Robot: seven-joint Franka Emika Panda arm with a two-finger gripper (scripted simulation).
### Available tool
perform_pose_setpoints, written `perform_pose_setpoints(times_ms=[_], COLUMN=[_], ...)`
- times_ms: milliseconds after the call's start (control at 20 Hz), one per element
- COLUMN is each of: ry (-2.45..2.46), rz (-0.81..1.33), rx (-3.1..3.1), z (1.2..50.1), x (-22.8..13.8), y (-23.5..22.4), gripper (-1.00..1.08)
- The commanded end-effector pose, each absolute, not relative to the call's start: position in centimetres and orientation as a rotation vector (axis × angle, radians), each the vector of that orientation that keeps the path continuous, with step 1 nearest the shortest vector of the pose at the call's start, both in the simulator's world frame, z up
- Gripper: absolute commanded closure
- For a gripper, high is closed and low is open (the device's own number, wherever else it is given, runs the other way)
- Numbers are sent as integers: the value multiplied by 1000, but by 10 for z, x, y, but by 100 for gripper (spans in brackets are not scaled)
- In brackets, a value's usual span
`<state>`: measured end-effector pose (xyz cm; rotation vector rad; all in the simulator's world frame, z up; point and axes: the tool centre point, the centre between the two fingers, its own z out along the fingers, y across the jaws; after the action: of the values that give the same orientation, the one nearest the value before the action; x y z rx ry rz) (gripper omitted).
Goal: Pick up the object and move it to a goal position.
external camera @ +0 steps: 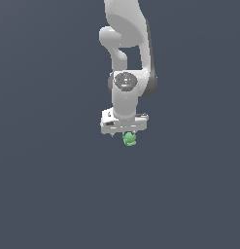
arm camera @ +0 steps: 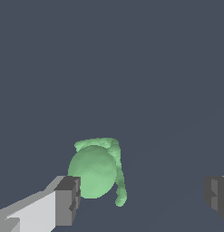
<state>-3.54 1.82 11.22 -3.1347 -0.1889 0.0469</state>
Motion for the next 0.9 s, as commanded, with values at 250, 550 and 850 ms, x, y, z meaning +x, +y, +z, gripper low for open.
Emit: perform_pose_setpoints(times_ms=[250,550,850], ry=[-372,-417,-412], rz=[9,0,2], rx=[-3120,-3114,-3114], z=[94,90,82], x=[-56,-61,-61], y=[47,54,54], gripper=[-92,-92,-92])
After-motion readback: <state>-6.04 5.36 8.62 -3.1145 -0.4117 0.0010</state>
